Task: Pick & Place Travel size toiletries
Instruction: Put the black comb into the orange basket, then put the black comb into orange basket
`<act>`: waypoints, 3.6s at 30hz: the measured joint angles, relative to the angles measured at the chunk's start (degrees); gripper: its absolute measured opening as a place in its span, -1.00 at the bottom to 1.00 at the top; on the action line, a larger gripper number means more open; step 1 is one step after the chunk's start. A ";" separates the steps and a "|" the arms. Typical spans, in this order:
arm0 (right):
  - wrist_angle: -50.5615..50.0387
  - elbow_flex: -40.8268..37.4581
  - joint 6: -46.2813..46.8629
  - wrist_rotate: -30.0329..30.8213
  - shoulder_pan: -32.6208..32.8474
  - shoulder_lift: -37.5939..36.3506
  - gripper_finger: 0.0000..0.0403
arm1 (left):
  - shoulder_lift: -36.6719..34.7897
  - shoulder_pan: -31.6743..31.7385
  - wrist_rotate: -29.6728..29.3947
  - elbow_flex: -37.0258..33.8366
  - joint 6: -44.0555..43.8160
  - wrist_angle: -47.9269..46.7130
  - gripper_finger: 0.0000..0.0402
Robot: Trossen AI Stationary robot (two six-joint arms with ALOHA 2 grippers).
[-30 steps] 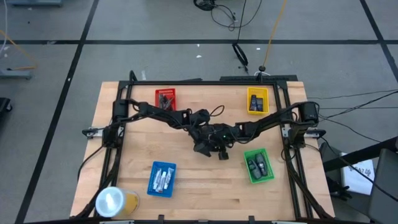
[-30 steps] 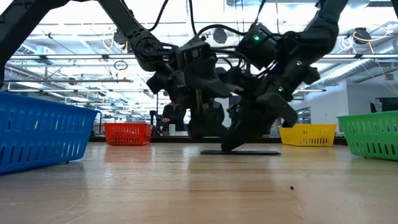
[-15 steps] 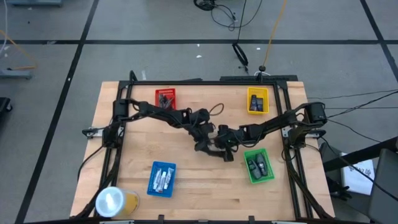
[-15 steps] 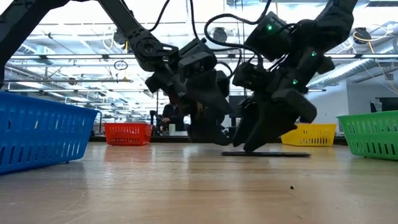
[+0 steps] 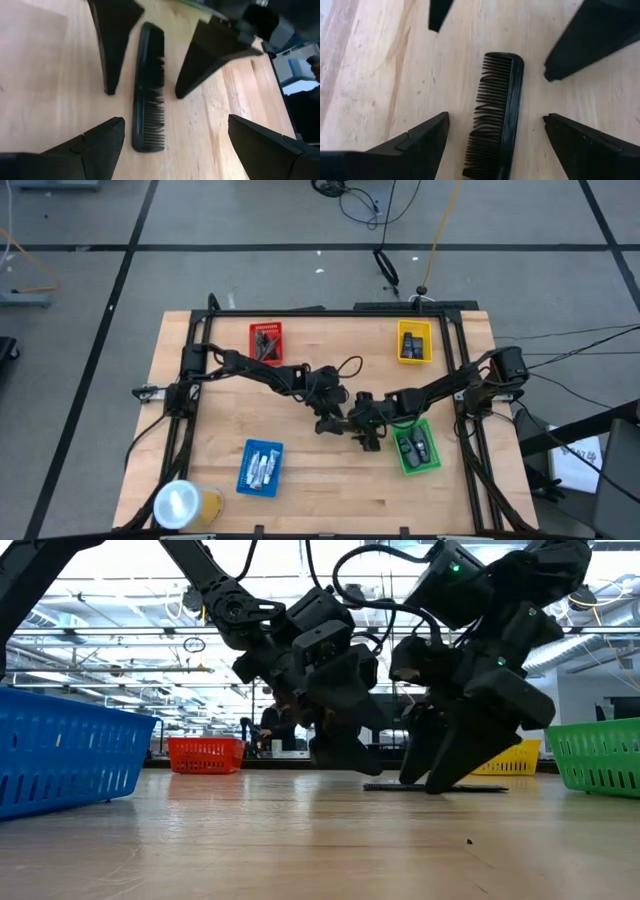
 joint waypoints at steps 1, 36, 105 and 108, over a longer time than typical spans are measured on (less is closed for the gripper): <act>0.02 0.01 0.08 0.23 -0.02 0.62 0.59 | 0.00 0.06 -0.02 0.00 0.01 0.38 0.74; -16.21 -0.39 3.51 7.47 0.42 -8.64 0.38 | 0.04 0.40 -4.44 0.04 1.37 4.90 0.74; 0.86 -0.20 3.29 4.53 0.38 -2.17 0.51 | -0.02 1.88 -6.45 0.02 3.76 0.77 0.74; 1.03 -0.01 5.01 6.42 0.36 0.85 0.54 | -0.02 1.12 -6.45 0.02 4.36 0.72 0.74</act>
